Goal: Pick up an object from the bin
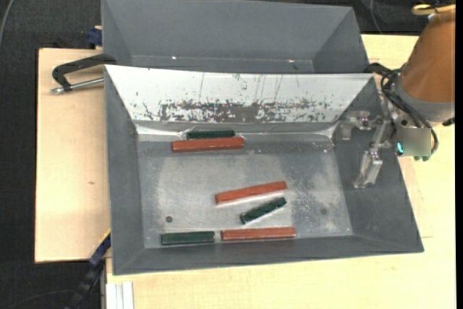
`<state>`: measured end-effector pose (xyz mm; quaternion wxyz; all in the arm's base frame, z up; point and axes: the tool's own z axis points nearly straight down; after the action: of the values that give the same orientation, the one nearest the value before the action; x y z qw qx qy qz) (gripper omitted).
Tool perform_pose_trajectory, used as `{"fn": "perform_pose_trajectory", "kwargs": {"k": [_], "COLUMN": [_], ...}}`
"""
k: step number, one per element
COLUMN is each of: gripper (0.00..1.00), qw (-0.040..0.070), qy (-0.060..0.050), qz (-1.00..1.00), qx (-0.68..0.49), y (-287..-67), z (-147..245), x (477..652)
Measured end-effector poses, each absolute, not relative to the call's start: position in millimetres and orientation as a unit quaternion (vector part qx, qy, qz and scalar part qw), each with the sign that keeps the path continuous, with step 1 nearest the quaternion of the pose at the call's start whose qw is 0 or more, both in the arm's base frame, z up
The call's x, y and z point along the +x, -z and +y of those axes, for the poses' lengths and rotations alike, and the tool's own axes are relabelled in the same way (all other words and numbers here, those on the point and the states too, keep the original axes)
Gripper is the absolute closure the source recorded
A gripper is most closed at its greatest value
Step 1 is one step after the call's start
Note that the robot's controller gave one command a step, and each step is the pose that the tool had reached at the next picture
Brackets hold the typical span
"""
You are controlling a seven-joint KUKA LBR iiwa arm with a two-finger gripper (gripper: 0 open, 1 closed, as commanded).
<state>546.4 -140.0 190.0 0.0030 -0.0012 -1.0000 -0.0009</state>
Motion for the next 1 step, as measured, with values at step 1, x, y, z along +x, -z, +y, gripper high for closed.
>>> {"fn": "perform_pose_trajectory", "kwargs": {"k": [1], "gripper": [0.0], "qw": [0.003], "qy": [0.002], "qz": [-0.99], "qx": [0.14], "y": [-81.8], "z": [-89.1], "x": [524.6]}}
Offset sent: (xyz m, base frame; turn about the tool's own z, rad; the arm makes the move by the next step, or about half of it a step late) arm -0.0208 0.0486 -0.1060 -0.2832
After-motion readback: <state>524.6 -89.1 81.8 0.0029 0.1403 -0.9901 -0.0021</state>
